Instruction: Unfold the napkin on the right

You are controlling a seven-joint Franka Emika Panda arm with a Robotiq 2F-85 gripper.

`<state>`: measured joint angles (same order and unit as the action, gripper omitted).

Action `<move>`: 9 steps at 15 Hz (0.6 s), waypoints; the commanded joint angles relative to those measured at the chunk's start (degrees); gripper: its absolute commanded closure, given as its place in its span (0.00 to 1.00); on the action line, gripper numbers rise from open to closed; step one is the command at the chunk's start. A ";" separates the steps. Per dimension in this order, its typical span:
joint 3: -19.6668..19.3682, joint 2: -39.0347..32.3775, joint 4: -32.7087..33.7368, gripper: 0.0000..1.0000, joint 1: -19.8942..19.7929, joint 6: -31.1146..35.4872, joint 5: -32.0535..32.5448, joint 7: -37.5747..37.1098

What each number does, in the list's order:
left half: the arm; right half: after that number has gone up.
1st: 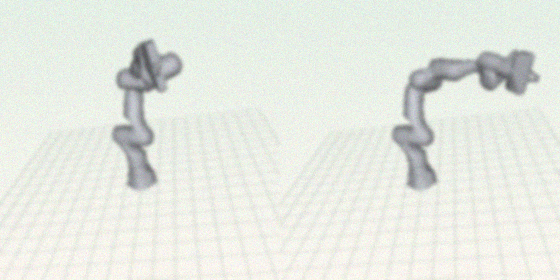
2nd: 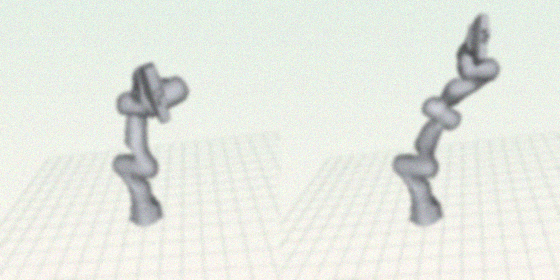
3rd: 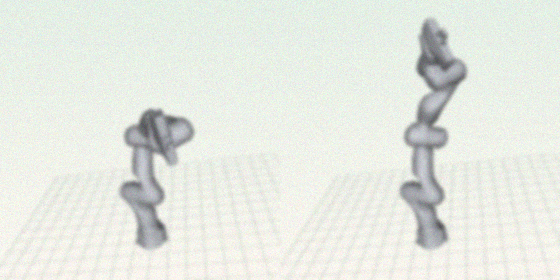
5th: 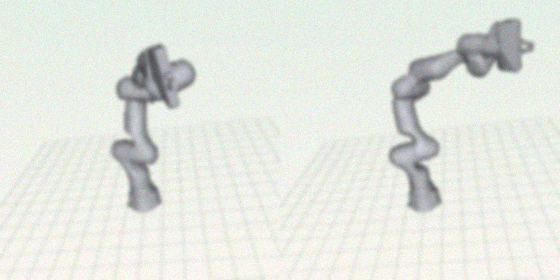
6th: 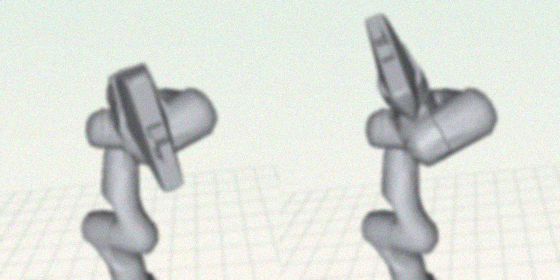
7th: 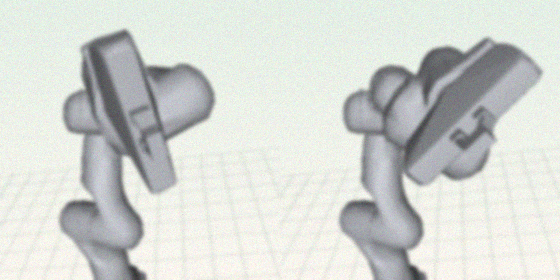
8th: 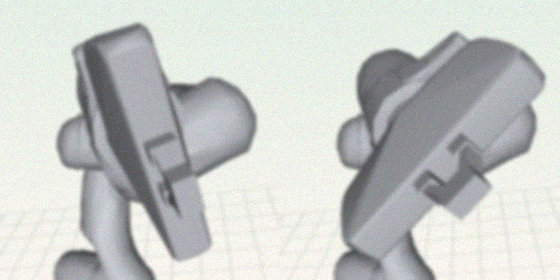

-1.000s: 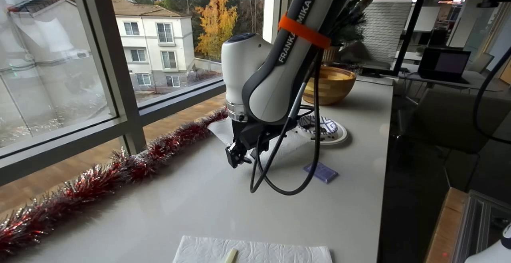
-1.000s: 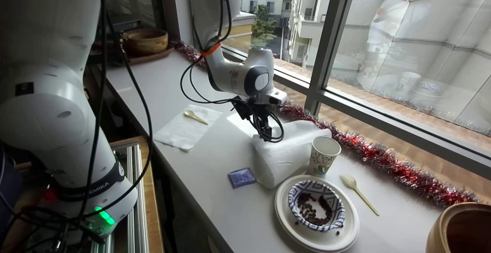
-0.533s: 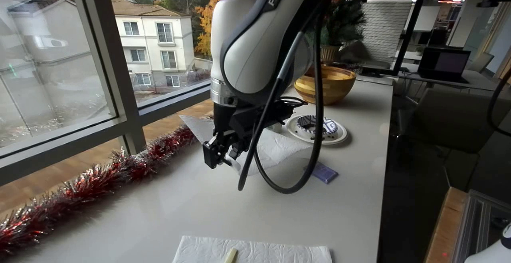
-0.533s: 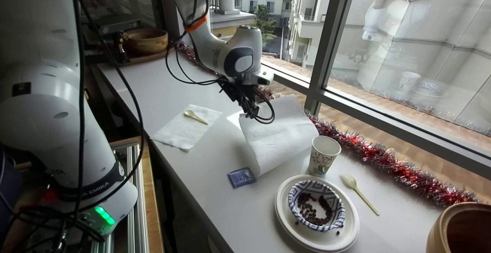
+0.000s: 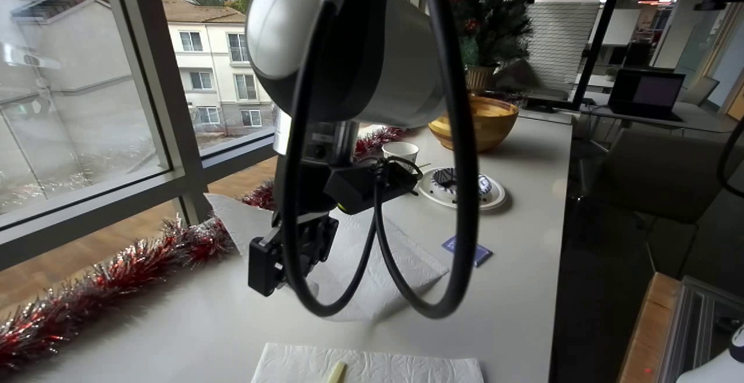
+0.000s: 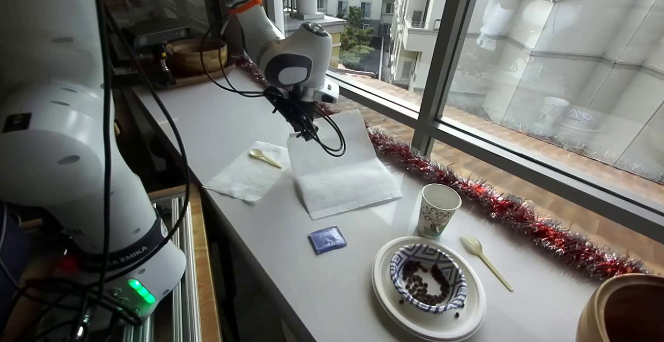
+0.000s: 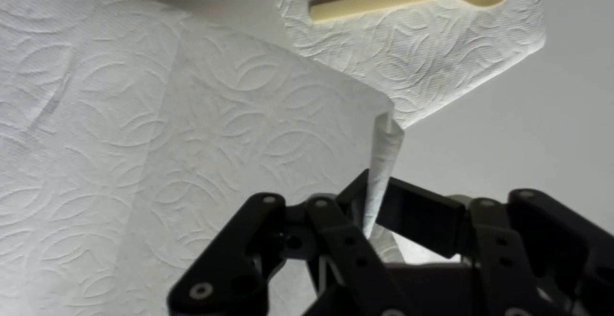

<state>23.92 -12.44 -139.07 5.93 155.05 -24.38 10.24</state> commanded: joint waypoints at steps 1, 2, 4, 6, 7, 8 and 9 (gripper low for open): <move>2.38 2.20 -0.71 0.96 -0.68 -4.11 -7.69 9.30; 1.98 2.14 -0.90 0.95 -0.25 -4.38 -7.67 10.52; 0.81 1.69 -1.07 0.69 0.25 -5.61 -6.04 11.78; -0.03 2.55 -1.69 0.57 0.48 -5.54 -5.29 12.24; -0.68 3.75 -2.16 0.51 0.77 -5.31 -4.64 10.85; -1.64 5.40 -2.73 0.45 1.18 -6.25 -3.52 7.69; -2.18 7.36 -2.93 0.37 0.93 -7.98 -3.68 6.83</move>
<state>23.84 -11.33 -139.61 6.13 150.42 -29.08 20.37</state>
